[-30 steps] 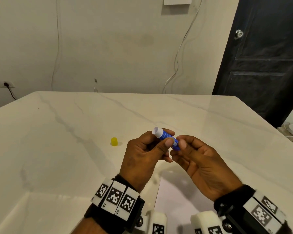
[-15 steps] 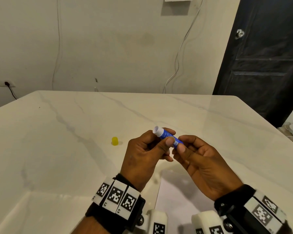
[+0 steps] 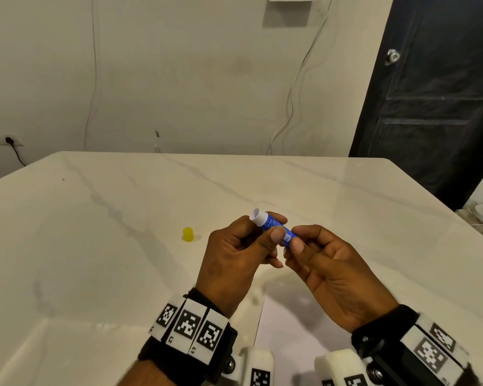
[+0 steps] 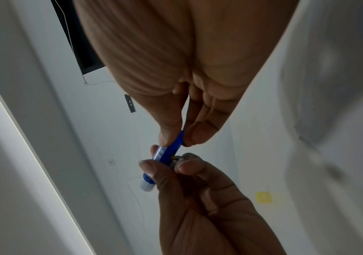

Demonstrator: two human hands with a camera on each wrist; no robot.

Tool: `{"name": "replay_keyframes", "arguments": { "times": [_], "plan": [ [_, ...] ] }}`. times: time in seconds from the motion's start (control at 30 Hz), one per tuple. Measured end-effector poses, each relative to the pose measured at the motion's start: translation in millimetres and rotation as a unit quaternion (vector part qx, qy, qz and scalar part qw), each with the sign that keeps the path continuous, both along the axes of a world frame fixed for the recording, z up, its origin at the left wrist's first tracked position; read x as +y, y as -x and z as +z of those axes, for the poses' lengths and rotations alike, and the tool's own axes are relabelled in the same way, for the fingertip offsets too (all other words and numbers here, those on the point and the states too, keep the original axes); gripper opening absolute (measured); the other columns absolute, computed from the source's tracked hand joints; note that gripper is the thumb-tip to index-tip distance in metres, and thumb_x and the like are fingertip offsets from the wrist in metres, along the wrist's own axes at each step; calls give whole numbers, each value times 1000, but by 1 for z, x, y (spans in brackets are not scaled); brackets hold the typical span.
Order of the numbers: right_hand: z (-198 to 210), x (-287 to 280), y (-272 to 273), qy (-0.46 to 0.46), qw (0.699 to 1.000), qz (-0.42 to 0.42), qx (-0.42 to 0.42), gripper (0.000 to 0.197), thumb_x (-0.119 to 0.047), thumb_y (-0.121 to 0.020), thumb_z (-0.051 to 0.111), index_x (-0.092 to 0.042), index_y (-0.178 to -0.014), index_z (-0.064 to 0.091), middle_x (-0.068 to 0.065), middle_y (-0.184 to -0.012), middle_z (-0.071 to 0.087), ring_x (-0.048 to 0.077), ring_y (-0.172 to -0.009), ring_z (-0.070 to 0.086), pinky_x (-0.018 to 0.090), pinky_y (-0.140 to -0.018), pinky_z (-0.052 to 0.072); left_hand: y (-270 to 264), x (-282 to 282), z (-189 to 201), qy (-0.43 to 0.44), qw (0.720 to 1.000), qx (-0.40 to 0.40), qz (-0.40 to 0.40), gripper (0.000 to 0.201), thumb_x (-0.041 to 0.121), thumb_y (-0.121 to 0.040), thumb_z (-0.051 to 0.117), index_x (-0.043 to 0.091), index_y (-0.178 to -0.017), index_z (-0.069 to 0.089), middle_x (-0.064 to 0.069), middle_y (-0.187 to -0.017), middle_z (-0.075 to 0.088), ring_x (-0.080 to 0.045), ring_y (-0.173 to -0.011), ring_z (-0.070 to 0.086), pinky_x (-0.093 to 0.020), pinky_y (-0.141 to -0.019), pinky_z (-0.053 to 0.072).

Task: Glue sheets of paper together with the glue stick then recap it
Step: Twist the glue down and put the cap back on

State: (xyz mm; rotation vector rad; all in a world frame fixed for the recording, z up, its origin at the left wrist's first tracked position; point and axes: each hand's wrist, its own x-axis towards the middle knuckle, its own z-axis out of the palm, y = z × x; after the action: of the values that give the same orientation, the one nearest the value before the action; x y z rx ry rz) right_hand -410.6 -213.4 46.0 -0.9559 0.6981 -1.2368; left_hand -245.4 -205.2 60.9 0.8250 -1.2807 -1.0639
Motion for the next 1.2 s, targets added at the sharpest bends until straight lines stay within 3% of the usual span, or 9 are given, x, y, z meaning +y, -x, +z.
{"name": "replay_keyframes", "arguments": {
  "times": [0.07,0.23,0.33,0.43,0.6,0.73,0.9,1.07,1.2],
  "plan": [
    [3,1,-2,-16,1000,2,-8,26,-26,-72,78,-12,-94,77,14,-88,70,21,-73,67,27,-70,58,0,0,0,0,1000,0,-2,33,32,-78,67,12,-103,74,0,-71,68,-15,-60,59,-22,-62,54],
    [8,6,-5,-67,997,22,42,45,-41,-94,55,0,-100,73,15,-76,65,21,-59,57,29,-55,51,1,2,-1,-2,1000,0,-16,28,28,-80,67,11,-101,74,-5,-79,71,-15,-59,59,-22,-62,53],
    [7,6,-5,-60,997,17,36,38,-38,-91,58,-4,-88,75,12,-70,63,19,-55,54,26,-51,50,0,1,-2,-2,1000,-1,-14,28,30,-79,68,13,-101,74,-8,-77,69,-16,-60,58,-23,-62,53],
    [1,3,-4,-19,1000,8,9,34,-32,-81,68,-2,-96,73,13,-78,66,20,-65,59,26,-61,54,0,0,-2,-5,1000,6,-13,32,31,-78,68,11,-103,74,-6,-73,67,-17,-61,58,-23,-62,54],
    [-5,-1,-1,18,1000,-1,16,56,-26,-51,94,-9,-100,71,13,-96,74,23,-85,70,28,-78,59,0,-1,-4,-9,1000,10,-11,34,32,-78,68,10,-103,74,0,-68,65,-16,-61,57,-23,-60,53],
    [0,2,-3,24,999,-7,36,43,-18,-65,81,-10,-107,71,10,-98,74,22,-83,68,31,-78,58,-1,-1,-3,-5,1000,1,-20,28,28,-80,69,11,-102,75,-10,-72,66,-15,-60,56,-27,-58,52],
    [5,5,-4,29,999,-6,40,41,-24,-67,77,-6,-104,76,10,-88,73,20,-76,65,27,-72,58,-3,1,2,0,999,-32,-23,25,27,-83,70,17,-106,75,-2,-63,61,-16,-53,50,-30,-58,49],
    [5,3,-3,0,1000,-13,0,53,-25,-66,78,-2,-113,71,12,-95,75,22,-79,65,26,-74,59,-10,3,5,-10,997,-64,-35,66,31,-76,76,42,-136,50,3,-84,61,-14,-63,53,-30,-55,45],
    [5,4,-2,-14,1000,-9,-21,57,-32,-61,89,-7,-111,75,13,-92,73,21,-78,65,26,-73,59,-26,2,13,-43,995,-70,50,44,30,-84,72,36,-126,63,2,-86,62,-11,-63,56,-32,-58,45]
  ]
}}
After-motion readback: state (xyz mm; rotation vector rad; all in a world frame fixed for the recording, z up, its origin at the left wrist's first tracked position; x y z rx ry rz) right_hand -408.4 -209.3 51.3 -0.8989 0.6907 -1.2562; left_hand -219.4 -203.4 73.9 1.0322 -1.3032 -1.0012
